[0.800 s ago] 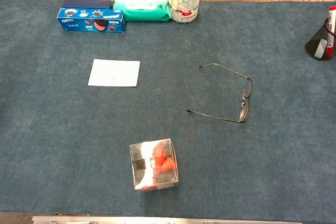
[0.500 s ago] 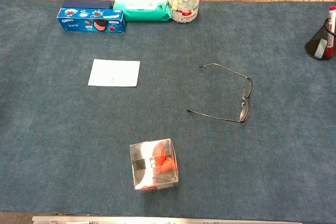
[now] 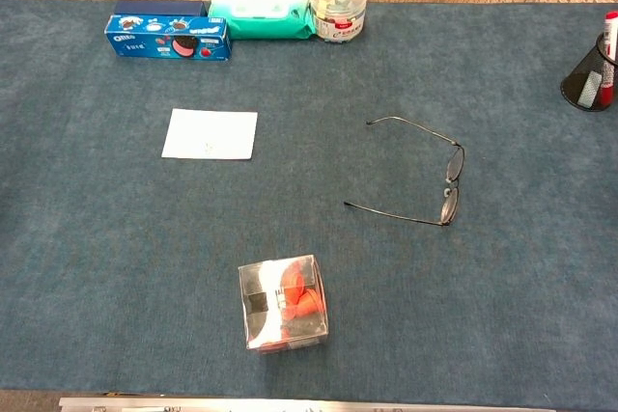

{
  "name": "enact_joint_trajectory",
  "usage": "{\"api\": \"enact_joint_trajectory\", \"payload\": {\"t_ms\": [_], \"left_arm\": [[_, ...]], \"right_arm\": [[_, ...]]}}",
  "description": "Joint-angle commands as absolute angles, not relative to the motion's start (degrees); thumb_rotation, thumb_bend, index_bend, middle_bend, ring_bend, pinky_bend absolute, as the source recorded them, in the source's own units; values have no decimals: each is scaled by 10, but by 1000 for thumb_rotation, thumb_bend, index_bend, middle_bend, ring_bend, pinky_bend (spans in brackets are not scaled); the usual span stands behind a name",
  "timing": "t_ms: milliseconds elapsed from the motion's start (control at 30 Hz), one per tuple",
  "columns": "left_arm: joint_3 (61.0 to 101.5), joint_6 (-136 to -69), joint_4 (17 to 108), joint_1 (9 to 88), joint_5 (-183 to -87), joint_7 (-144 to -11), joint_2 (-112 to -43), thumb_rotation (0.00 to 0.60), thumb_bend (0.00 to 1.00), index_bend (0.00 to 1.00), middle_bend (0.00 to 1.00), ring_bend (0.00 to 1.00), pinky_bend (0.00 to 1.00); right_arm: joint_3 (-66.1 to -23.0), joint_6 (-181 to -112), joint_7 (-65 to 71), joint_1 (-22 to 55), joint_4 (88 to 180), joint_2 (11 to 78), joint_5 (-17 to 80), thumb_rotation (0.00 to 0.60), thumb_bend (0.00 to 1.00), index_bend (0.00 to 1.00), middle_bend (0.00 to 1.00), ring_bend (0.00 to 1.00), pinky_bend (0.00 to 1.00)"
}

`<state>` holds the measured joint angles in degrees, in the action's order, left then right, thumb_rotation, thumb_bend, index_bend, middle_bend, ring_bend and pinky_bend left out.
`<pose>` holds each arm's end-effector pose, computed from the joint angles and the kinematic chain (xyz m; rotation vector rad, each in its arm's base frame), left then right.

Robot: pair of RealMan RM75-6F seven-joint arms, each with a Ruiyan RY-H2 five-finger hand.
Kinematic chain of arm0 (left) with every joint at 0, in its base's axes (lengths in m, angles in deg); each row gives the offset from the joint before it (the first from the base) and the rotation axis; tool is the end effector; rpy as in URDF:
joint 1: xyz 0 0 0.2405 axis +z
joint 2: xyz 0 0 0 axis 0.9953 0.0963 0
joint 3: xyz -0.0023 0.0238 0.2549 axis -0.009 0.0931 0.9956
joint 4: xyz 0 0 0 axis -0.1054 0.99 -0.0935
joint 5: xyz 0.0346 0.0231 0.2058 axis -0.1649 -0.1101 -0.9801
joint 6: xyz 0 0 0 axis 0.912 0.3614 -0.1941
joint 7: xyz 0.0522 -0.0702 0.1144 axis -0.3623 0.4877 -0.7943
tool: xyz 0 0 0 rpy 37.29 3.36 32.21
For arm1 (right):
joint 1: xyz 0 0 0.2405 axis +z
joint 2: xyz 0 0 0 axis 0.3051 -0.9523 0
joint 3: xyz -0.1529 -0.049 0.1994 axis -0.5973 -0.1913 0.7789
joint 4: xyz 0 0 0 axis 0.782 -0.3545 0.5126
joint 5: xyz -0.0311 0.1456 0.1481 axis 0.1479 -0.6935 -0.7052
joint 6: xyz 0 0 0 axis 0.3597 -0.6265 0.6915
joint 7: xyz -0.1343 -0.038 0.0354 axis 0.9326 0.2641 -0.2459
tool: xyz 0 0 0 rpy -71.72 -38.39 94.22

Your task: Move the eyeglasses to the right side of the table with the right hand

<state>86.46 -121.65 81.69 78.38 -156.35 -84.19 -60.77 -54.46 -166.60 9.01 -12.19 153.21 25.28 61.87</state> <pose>-0.3152 0.1881 0.1481 -1.3982 -0.8602 -0.8002 -0.2936 -0.1737 0.1422 1.5492 -0.8439 0.8965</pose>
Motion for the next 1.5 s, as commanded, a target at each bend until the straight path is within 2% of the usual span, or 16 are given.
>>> {"api": "enact_joint_trajectory", "payload": {"t_ms": [33,67,167,467,567,667,767,800,900,1067,1133,1267,1500], "left_arm": [[865,-1217,818,785,-1563,-841,-606,600,133,490,381,246,465],[864,-1218,819,785,-1562,-841,-606,600,133,490,381,246,465],[864,-1219,819,786,-1561,-841,-606,600,133,490,381,246,465],[864,-1222,820,789,-1557,-846,-605,600,133,490,381,246,465],[863,-1225,821,790,-1557,-845,-604,600,133,490,381,246,465],[863,-1228,822,792,-1557,-842,-603,600,133,490,381,246,465],[863,-1230,823,794,-1557,-840,-601,600,133,490,381,246,465],[863,-1231,823,795,-1556,-839,-600,600,133,490,381,246,465],[863,-1233,824,796,-1557,-839,-600,600,133,490,381,246,465],[863,-1233,825,797,-1558,-840,-600,600,133,490,381,246,465],[863,-1231,824,796,-1557,-841,-600,600,133,490,381,246,465],[862,-1231,824,796,-1556,-841,-600,600,133,490,381,246,465],[862,-1231,825,796,-1557,-840,-599,600,133,490,381,246,465]], "right_arm": [[-551,-1648,94,-109,1552,232,630,600,230,617,571,458,584],[-550,-1640,96,-103,1559,225,634,600,261,617,568,452,579],[-550,-1613,100,-83,1573,207,642,600,452,617,555,434,558],[-555,-1488,144,-13,1598,177,643,600,851,547,486,369,516],[-557,-1456,156,4,1605,174,639,600,947,509,446,330,476],[-558,-1441,159,15,1607,177,637,600,974,483,418,302,454],[-559,-1440,154,18,1603,184,634,600,929,457,396,279,439],[-559,-1441,153,18,1602,185,633,600,881,438,384,268,431],[-561,-1444,151,20,1599,188,635,600,674,361,343,235,407],[-564,-1443,154,25,1602,188,641,600,245,206,236,152,332],[-566,-1443,153,27,1603,188,642,600,115,163,204,126,313],[-567,-1444,152,29,1604,187,645,600,12,131,180,108,297],[-573,-1438,150,33,1598,194,643,600,0,97,155,87,282]]}}
